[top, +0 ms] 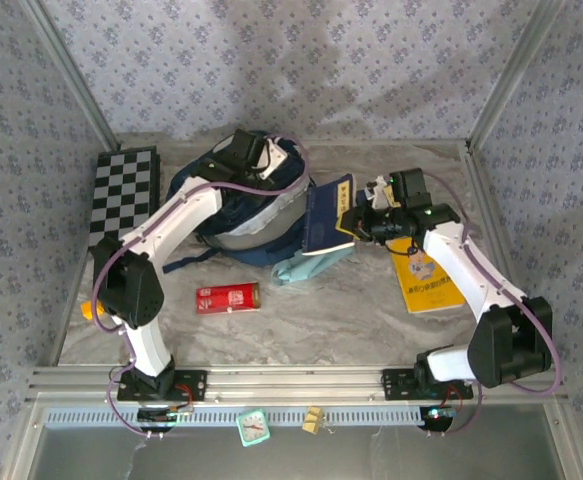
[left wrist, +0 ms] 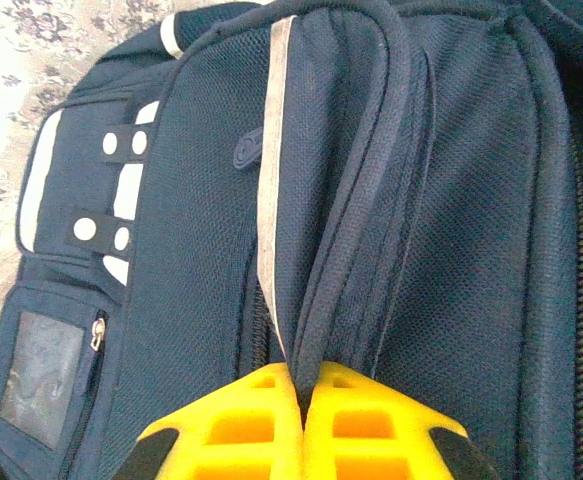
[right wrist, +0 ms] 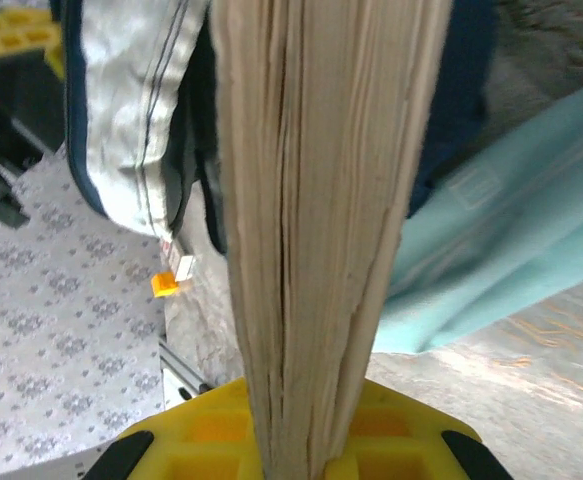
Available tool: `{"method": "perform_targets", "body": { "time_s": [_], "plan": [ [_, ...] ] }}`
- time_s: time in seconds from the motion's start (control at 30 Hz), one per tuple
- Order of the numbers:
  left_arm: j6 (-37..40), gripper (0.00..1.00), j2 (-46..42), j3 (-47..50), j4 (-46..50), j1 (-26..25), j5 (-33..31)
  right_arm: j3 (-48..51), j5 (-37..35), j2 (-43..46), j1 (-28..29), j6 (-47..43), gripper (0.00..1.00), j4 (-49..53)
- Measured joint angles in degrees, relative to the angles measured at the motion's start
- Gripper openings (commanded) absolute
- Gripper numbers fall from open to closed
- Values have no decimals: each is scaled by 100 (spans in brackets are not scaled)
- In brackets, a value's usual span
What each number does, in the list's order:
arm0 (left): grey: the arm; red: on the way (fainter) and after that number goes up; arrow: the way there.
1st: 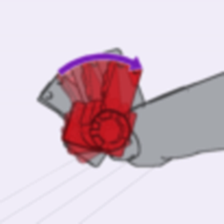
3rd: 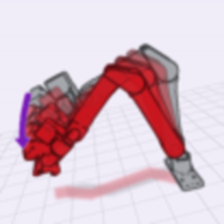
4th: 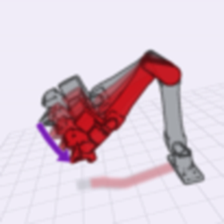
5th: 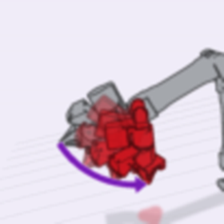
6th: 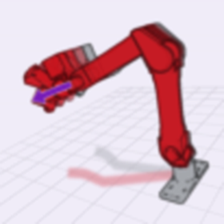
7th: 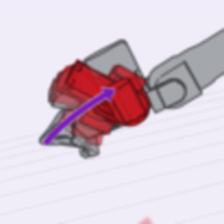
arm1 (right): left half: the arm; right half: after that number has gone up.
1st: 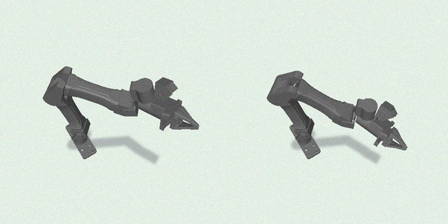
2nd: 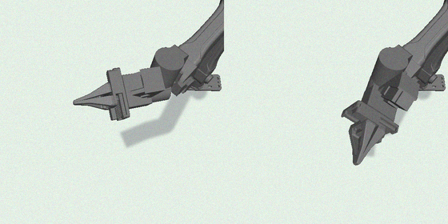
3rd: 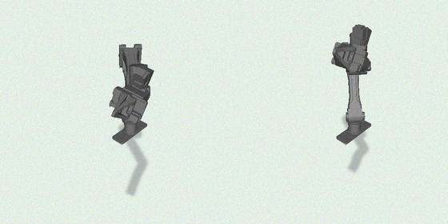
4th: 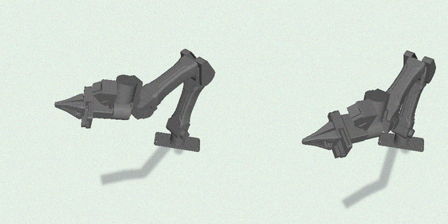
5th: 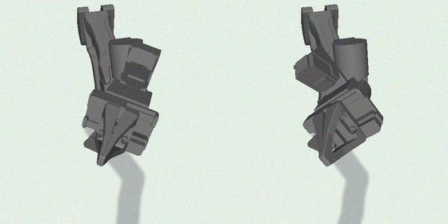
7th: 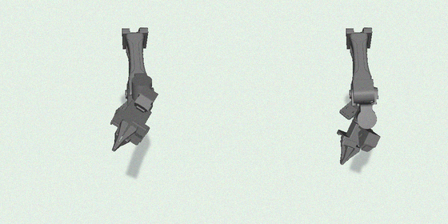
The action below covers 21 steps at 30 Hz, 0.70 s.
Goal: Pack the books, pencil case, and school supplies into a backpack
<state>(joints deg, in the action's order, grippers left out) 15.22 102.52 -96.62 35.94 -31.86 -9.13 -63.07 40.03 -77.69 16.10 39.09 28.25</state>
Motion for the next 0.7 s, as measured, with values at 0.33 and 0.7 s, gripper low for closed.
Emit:
{"method": "perform_targets", "body": {
  "time_s": [0.33,0.7],
  "plan": [
    [-4,0,282,-1244,463,264,-70,-107,-103,-636,101,317,2,-498],
    [-2,0,754,-2199,841,273,96,-1628,111,-2551,555,555,2,-1353]
  ]
}}
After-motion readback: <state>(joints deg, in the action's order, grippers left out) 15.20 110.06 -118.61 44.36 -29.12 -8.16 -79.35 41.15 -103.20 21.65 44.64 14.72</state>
